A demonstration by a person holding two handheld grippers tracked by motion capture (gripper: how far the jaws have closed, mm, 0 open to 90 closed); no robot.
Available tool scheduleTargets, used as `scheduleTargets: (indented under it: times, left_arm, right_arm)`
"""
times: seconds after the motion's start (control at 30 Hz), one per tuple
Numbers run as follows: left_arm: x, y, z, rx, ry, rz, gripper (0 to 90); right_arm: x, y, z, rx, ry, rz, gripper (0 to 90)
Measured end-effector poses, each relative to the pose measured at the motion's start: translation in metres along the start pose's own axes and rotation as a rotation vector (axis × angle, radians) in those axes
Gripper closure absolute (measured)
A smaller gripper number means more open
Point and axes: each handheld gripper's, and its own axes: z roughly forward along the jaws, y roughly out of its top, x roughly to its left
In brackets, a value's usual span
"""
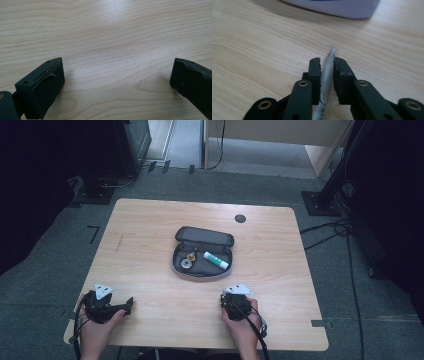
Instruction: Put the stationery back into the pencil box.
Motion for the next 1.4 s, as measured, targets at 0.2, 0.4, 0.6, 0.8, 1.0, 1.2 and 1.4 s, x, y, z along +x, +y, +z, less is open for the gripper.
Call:
scheduleTargets:
  times: [0.2,0.4,0.6,0.8,1.0,1.2,1.4]
  left_arm:
    - [0.000,0.001,0.001,-0.001,-0.002,0.001,0.0]
    - [0.000,0.001,0.001,-0.001,-0.004,0.002,0.0]
    - [-0.001,0.001,0.001,-0.001,-0.004,0.002,0.0]
    - [-0.001,0.001,0.001,-0.002,-0.004,0.001,0.0]
    - [-0.001,0.001,0.001,-0.002,-0.005,0.003,0.0]
    - [-0.001,0.001,0.001,-0.001,-0.006,0.004,0.0]
    - [-0.001,0.001,0.001,-0.001,-0.006,0.003,0.0]
  right_arm:
    - [-0.003,-0.001,0.001,0.001,0.086,-0.100,76.5]
    - [-0.008,-0.005,-0.007,0.037,0.086,-0.096,68.1]
    - [-0.009,-0.010,-0.013,0.046,0.069,-0.103,78.1]
    - [-0.012,-0.009,-0.011,0.032,0.131,-0.101,80.7]
    - [-0.014,0.001,-0.015,-0.029,0.156,-0.098,80.9]
    - [-0.012,0.016,-0.017,-0.059,0.171,-0.113,80.9]
    - [-0.013,0.033,-0.018,-0.087,0.180,-0.114,80.8]
